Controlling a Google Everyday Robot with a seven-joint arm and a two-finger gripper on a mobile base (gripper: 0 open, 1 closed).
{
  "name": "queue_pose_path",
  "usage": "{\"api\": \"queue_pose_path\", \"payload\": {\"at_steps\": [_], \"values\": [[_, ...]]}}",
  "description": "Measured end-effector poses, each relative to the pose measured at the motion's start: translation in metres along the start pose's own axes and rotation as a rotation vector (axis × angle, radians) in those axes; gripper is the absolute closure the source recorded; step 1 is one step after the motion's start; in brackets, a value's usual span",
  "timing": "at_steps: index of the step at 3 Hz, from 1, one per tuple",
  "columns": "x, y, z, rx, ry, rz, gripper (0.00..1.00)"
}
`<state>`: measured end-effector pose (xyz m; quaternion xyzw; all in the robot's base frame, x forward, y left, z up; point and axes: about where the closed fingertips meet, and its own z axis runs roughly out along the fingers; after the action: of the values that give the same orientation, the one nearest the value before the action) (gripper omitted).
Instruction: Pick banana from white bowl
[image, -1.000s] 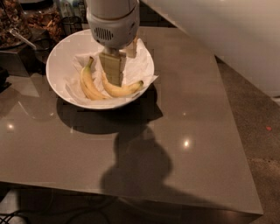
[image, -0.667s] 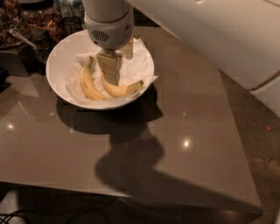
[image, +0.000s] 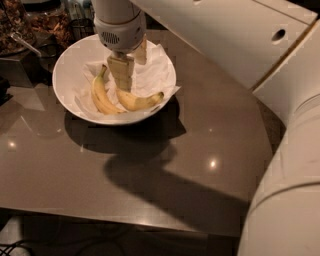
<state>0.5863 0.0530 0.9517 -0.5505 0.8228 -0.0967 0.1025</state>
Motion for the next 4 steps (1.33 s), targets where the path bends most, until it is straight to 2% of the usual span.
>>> {"api": "queue_pose_path", "payload": {"at_steps": [2,4], "values": [[-0.023,0.0,0.023,-0.062,0.004,-0.044,0.41],[-0.031,-0.004,0.046,-0.119,0.015,-0.068,0.4]]}}
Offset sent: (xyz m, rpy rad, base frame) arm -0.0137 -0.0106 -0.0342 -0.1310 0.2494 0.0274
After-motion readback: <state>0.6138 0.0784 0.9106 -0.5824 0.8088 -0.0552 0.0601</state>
